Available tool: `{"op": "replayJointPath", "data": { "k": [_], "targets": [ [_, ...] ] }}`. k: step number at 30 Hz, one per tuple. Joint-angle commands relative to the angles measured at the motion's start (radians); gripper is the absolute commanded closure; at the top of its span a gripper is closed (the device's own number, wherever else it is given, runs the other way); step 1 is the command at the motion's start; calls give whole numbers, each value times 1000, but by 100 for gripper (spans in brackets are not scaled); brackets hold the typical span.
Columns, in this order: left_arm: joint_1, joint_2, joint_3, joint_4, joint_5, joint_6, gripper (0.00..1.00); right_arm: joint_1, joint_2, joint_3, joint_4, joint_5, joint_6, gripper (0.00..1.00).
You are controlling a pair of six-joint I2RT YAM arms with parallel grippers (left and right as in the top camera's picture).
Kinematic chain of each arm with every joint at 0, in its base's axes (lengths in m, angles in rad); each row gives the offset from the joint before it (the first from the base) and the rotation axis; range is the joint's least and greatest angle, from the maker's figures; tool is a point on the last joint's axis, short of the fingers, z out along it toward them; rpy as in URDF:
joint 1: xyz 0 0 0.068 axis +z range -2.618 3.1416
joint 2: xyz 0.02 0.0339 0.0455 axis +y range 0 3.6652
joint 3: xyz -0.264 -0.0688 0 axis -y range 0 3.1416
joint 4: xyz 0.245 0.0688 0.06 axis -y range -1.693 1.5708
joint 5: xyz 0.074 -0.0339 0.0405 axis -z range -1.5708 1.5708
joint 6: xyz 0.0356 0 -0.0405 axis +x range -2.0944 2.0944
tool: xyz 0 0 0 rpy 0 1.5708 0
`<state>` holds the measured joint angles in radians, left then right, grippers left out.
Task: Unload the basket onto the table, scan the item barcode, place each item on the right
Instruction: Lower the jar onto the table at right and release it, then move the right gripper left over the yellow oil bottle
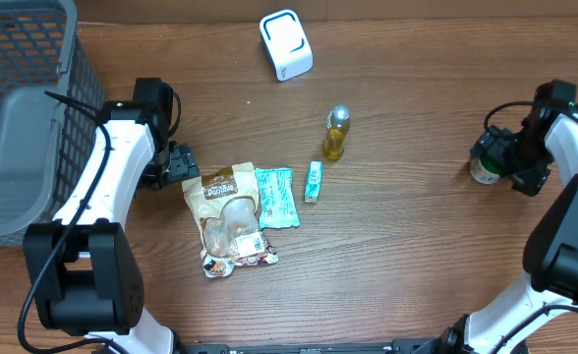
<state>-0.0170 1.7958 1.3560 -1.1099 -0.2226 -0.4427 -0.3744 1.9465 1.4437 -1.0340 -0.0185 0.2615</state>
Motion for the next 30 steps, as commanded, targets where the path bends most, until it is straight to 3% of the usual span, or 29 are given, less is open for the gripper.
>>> {"op": "replayJointPath", "data": {
  "k": [1,6,11,20,30],
  "targets": [
    [4,11,-2,1,-21,-7,1,23,-111,107,-42,-5,9,0],
    [4,11,-2,0,-20,-7,0,114,-209,132,-73,-49,58,5],
    [4,11,-2,7,-20,-7,0,296,-230,132,-34,-53,56,5],
    [4,11,-2,11,-20,-7,0,615,-229,131,213,57,56,5],
    [4,11,-2,11,-20,-7,0,809,-166,130,344,236,56,5]
  ]
}}
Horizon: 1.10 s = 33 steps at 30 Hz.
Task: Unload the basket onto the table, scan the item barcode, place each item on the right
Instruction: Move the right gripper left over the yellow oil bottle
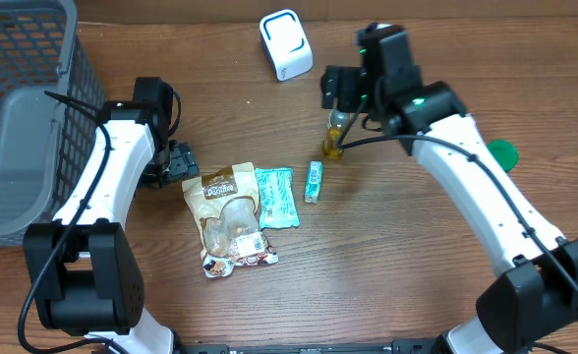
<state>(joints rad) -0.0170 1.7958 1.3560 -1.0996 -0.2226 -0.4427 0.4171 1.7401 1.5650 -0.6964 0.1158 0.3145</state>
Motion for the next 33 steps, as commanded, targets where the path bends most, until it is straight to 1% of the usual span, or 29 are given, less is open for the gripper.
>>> {"op": "replayJointPath", "data": {
  "k": [1,6,10,12,14,18,19,21,23,25,27,28,31,32,33],
  "targets": [
    [4,11,-2,1,-20,-7,1,24,58,9,11,113,3,5],
    [4,11,-2,1,-20,-7,1,24,137,9,14,121,3,5],
    [4,11,-2,1,-20,-7,0,19,164,8,11,130,3,5],
    [4,11,-2,1,-20,-7,0,19,174,8,10,103,3,5],
    [4,11,-2,1,-20,-7,1,19,189,8,-4,62,3,10],
    [4,11,-2,1,-20,-7,1,19,212,7,-47,63,3,15],
    [4,11,-2,1,-21,-7,0,19,215,7,-49,63,3,18],
    [4,11,-2,1,-20,-7,0,19,219,7,-54,64,3,20],
    [4,11,-2,1,-20,-7,0,19,219,7,-56,67,3,25],
    [4,11,-2,1,-20,-7,0,19,218,7,-54,66,3,29],
    [4,11,-2,1,-20,-7,0,19,218,7,-56,66,3,36],
    [4,11,-2,1,-21,-7,0,19,216,7,-58,66,3,42],
    [4,11,-2,1,-20,-7,0,19,201,7,-69,66,4,66],
    [4,11,-2,1,-20,-7,1,19,193,7,-72,66,4,69],
    [4,11,-2,1,-21,-7,0,19,187,7,-73,66,3,69]
  ]
}}
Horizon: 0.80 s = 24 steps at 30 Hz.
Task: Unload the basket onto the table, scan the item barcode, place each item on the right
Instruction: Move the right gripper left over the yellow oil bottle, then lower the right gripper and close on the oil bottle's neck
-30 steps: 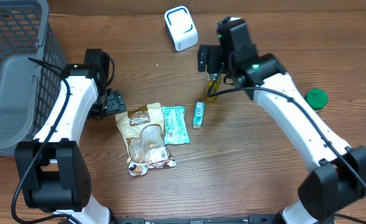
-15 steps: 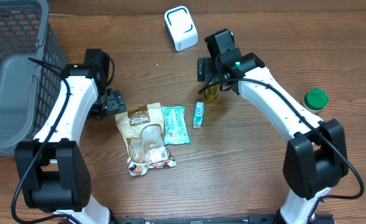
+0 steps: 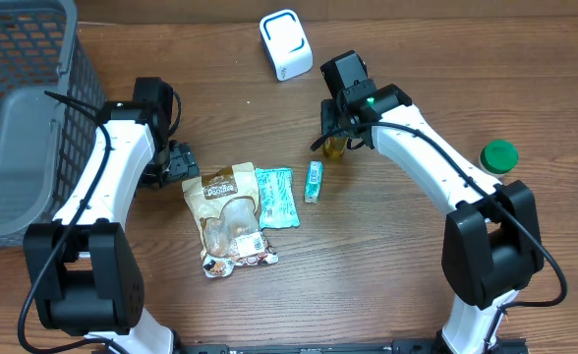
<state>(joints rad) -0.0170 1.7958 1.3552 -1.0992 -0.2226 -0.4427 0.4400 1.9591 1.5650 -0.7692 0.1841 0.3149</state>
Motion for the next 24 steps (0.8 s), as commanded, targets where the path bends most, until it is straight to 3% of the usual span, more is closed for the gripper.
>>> {"op": "replayJointPath", "data": {
  "k": [1,8,24],
  "targets": [
    [4,11,-1,1,-20,-7,0,-3,-40,7,-1,-2,3,69],
    [4,11,-1,1,-21,-7,0,-3,-134,7,-45,-2,3,73],
    [4,11,-1,1,-21,-7,0,-3,-224,6,-408,-6,83,73]
  ]
}}
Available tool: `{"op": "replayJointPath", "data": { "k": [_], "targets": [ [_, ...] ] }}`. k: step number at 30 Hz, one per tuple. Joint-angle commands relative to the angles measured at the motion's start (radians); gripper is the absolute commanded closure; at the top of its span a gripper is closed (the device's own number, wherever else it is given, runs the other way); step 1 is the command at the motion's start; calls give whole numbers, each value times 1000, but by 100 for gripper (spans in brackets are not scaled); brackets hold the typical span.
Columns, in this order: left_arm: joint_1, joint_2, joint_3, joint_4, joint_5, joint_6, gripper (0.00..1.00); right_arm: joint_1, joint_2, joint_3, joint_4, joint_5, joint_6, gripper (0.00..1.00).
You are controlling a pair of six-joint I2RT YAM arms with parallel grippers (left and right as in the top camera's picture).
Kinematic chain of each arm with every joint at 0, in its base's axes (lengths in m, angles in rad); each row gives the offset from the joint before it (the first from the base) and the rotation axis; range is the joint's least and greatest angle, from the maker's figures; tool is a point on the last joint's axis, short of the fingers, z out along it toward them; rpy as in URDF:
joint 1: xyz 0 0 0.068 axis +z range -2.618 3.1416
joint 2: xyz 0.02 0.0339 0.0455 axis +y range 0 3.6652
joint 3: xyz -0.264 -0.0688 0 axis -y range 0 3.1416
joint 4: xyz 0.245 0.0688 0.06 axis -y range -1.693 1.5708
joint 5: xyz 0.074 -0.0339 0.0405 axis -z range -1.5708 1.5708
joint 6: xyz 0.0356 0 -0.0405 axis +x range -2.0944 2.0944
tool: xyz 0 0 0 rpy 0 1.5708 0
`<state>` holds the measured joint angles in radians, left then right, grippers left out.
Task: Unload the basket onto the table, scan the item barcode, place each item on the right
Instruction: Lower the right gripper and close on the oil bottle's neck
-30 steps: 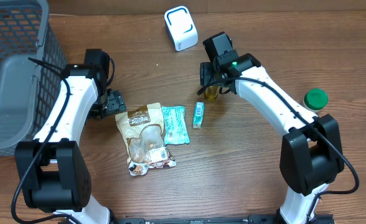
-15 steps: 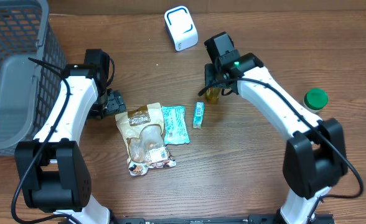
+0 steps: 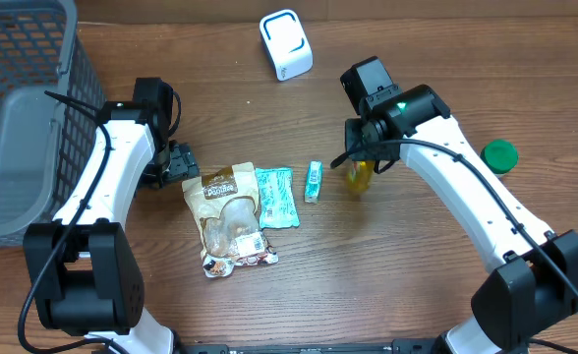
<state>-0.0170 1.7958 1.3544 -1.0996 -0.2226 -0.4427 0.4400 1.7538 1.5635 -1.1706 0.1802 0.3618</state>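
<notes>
A small yellow bottle point(image 3: 359, 179) stands at mid table, to the right of its neighbours. My right gripper point(image 3: 361, 162) sits on its top, shut on it, and hides the cap. The white barcode scanner point(image 3: 286, 44) rests at the far edge, up and left of the bottle. My left gripper point(image 3: 178, 163) stays low at the upper left corner of a brown snack bag point(image 3: 228, 218); its fingers are too dark to read.
A teal packet point(image 3: 276, 197) and a small teal box point(image 3: 314, 181) lie between the snack bag and the bottle. A green-capped jar point(image 3: 498, 154) stands at the right. A grey mesh basket point(image 3: 19, 118) fills the far left.
The yellow bottle has shifted to the right and nearer the front edge, with my right gripper on it. The left arm has not moved.
My right gripper was at the far right on the green-capped jar. Then it was above the yellow bottle, the jar left standing alone. Then it was down on the bottle. Now bottle and gripper are further right. The left arm stayed put throughout.
</notes>
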Motion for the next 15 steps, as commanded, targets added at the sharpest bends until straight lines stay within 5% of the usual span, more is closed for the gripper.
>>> {"op": "replayJointPath", "data": {
  "k": [1,15],
  "targets": [
    [4,11,0,1,-20,-7,0,-3,-18,7,-16,-2,37,73],
    [3,11,0,1,-21,-7,0,-3,-18,-140,6,-2,129,72]
  ]
}}
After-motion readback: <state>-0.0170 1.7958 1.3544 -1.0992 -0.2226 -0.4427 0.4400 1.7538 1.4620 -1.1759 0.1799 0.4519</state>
